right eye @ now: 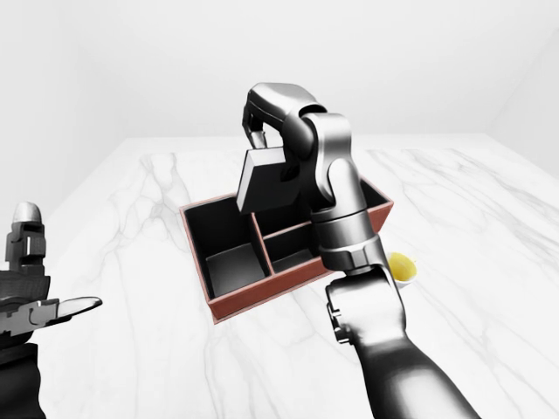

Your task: Pick up the book and place it in the front compartment of the caddy.

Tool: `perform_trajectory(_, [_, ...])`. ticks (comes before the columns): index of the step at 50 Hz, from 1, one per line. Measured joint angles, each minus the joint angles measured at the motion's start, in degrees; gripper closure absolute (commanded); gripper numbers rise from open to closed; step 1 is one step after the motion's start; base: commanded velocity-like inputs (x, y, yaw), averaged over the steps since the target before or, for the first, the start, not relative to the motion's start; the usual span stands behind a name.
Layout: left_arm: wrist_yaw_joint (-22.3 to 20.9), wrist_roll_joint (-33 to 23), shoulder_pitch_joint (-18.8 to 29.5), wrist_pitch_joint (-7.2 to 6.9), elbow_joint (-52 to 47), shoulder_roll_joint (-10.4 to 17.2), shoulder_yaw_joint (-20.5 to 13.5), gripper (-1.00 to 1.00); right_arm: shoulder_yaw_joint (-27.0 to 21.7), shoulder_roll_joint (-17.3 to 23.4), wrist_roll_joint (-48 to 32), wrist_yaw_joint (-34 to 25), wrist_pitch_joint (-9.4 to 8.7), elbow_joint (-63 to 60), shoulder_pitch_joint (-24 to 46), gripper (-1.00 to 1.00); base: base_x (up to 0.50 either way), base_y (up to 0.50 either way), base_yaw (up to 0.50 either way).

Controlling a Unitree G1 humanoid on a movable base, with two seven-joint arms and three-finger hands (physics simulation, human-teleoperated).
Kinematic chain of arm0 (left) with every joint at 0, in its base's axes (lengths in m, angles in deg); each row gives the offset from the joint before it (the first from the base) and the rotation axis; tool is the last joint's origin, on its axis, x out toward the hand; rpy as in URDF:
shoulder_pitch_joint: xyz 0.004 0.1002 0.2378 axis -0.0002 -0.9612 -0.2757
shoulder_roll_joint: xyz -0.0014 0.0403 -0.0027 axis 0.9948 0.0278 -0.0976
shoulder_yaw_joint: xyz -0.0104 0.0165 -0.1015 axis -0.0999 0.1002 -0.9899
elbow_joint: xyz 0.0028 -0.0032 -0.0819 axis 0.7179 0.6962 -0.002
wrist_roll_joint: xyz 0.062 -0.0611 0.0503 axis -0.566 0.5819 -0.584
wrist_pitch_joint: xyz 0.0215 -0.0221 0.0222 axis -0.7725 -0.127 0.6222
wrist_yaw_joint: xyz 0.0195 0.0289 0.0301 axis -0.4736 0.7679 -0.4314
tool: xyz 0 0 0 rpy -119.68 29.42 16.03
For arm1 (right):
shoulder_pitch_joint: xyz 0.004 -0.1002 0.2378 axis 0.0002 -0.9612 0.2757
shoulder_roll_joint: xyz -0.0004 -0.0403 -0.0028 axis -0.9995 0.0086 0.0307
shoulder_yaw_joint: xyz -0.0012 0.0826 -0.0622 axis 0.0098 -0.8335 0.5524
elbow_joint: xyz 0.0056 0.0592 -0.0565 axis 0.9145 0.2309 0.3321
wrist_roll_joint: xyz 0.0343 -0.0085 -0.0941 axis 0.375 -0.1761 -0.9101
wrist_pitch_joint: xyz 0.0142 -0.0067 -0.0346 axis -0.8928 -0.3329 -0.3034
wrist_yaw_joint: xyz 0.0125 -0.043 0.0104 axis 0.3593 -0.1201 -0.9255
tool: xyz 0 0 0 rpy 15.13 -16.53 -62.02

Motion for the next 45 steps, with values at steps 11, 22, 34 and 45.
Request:
perform_trajectory(11, [-0.22,-0.15,-0.05,0.00,0.91,-0.04,0.10,-1.00,-0.15,-0.15,-1.71,0.00,0.00,2.41,0.23,1.00,0.00,0.00,0.00])
perform_trajectory(22, [-0.33,-0.28,-0.14,0.00,1.65,-0.04,0.31,-1.00,-0.38,0.02,-2.41,1.10,0.00,4.72,0.63,1.00,0.00,0.00,0.00])
perform_trajectory(34, [-0.24,-0.20,-0.17,0.00,1.29,-0.01,0.42,-1.00,-0.54,0.80,-2.13,7.04,0.00,9.45,2.06,1.00,0.00,0.00,0.00])
perform_trajectory(45, [0.10,-0.33,0.08,0.00,0.69,0.06,0.59,-1.00,-0.68,1.57,-1.85,12.14,0.00,14.00,2.72,1.00,0.00,0.00,0.00])
